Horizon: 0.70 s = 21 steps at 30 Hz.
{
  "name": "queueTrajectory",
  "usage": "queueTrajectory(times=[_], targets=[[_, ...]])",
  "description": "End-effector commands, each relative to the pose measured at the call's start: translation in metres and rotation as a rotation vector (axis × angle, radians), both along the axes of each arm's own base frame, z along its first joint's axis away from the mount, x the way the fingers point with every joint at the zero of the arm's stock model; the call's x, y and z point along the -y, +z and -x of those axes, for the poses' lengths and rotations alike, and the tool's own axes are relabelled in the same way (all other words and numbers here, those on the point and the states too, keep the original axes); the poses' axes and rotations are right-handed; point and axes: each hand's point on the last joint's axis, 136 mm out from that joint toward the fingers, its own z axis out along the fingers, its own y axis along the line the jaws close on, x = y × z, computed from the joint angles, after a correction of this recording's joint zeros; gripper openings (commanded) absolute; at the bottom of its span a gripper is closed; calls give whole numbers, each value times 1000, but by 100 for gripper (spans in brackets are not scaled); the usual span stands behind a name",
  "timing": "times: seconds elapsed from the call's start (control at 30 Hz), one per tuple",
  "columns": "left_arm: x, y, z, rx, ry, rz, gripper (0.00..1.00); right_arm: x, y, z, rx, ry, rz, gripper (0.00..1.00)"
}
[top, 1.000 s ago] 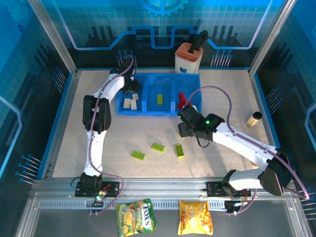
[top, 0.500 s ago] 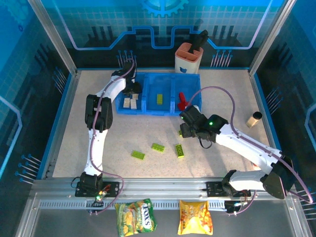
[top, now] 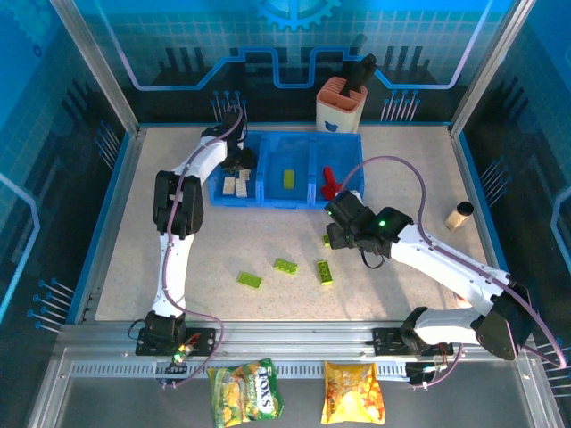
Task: Sort the legos into containers by color
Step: Place the lego in the container.
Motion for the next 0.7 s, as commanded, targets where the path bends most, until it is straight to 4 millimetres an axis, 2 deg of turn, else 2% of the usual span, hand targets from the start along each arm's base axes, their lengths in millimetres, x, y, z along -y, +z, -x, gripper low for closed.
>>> queueTrajectory(times=[0.0,0.3,0.47,0.67], targets=[[0,58,0,72,1,40,55,7,-1,1,-2,-26,3,68],[2,87,25,71,-19,60,55,1,-6,-2,-7,-15,-4,68],[2,99,48,63,-28,68,55,-1,-9,-3,-14,-8,-9,68],[4,105,86,42,-41,78,55,-5,-14,-3,-25,-2,-16,68]])
